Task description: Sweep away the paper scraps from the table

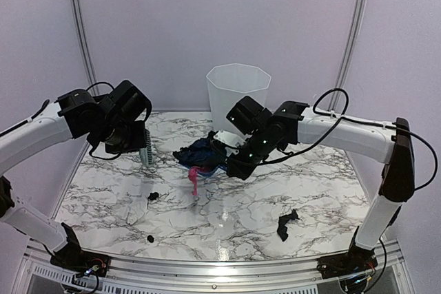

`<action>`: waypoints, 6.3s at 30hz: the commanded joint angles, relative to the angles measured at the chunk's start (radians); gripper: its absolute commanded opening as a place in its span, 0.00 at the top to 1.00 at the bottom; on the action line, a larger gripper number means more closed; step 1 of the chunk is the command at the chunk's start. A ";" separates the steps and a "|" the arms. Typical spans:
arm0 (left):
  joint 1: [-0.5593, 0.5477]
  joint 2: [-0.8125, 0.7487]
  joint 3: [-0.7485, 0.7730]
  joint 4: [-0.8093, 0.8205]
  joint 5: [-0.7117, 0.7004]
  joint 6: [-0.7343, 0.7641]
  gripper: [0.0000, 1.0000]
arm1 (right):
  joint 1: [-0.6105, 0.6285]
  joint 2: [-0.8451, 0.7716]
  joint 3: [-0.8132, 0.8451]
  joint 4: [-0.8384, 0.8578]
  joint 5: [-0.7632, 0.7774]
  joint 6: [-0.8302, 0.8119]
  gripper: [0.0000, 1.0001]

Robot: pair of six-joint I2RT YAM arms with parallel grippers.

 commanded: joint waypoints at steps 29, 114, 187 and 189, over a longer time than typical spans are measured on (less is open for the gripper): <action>0.049 -0.225 -0.186 -0.059 -0.025 -0.088 1.00 | -0.029 0.165 0.663 -0.242 0.004 0.085 1.00; 0.046 0.138 0.251 -0.002 0.136 0.043 1.00 | -0.564 0.128 0.373 0.682 -0.851 1.274 1.00; -0.340 0.703 0.143 0.574 0.746 -0.091 1.00 | -0.567 -0.353 0.349 0.009 -0.290 0.398 1.00; -0.329 0.631 0.055 0.569 0.701 -0.105 1.00 | -0.567 -0.355 0.343 0.008 -0.294 0.398 1.00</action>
